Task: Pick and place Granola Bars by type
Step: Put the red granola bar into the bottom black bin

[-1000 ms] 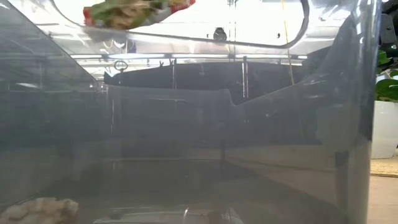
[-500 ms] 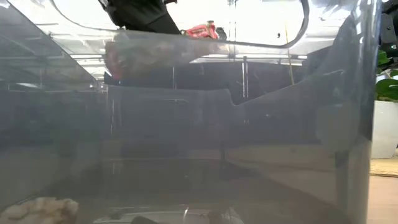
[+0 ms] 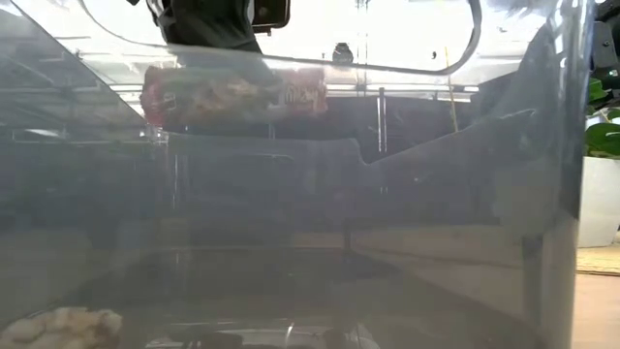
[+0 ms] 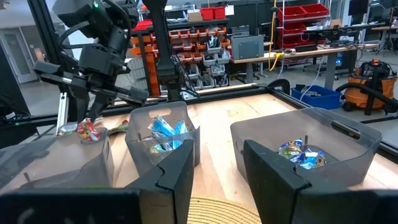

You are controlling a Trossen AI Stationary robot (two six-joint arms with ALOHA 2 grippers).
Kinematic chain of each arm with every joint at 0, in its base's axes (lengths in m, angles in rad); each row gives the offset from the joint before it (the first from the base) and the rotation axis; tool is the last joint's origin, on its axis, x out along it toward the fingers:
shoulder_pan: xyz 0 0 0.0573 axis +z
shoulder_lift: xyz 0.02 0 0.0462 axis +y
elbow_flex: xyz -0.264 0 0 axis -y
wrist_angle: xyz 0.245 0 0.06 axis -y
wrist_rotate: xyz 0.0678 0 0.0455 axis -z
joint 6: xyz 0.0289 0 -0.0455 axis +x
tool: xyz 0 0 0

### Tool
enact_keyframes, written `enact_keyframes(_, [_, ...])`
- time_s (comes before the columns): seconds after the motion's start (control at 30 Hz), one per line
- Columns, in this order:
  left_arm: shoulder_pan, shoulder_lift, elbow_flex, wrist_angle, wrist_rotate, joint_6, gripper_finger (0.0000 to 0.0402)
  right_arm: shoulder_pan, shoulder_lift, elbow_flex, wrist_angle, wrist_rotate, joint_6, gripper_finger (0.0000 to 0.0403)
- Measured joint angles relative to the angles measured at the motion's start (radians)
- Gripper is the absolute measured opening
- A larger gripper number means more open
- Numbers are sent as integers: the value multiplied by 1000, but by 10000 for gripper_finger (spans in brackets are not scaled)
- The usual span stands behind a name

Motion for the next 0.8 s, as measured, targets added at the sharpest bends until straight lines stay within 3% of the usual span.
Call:
enact_keyframes(0.53, [-39,0,0,67,38,46,8,0,0,0,0,0,0,130])
enact_keyframes(0.8, [-39,0,0,87,36,54,57,0,0,0,0,0,0,130])
